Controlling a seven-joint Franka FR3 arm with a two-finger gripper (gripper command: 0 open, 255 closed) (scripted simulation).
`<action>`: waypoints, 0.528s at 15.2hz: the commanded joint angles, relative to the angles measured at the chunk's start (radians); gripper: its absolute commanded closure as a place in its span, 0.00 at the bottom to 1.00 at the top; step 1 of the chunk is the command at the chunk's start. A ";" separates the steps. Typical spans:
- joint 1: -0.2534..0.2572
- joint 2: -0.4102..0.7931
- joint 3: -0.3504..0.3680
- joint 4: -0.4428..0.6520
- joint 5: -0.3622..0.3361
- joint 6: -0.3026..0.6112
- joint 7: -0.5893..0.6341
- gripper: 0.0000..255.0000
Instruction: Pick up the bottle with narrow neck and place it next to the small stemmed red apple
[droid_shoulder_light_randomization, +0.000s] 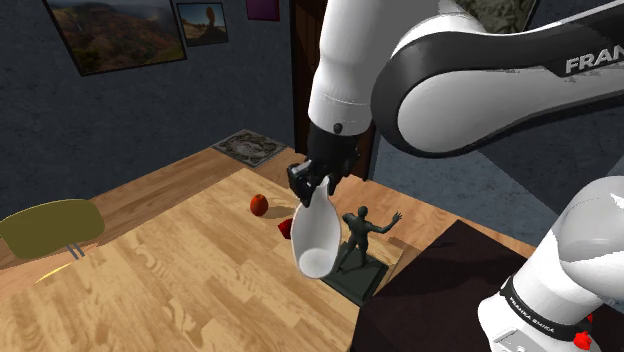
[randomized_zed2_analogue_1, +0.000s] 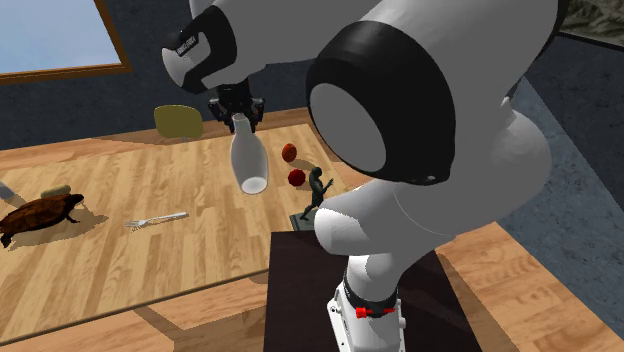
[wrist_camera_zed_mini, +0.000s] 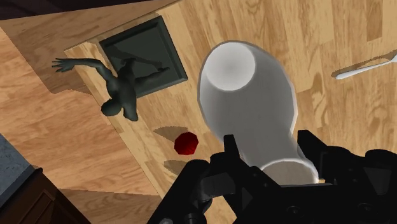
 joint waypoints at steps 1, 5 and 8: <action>0.002 -0.012 -0.011 0.017 0.001 -0.029 -0.006 1.00; 0.002 -0.022 -0.024 0.055 -0.002 -0.077 -0.011 1.00; -0.053 0.081 -0.012 0.094 -0.050 -0.018 -0.022 1.00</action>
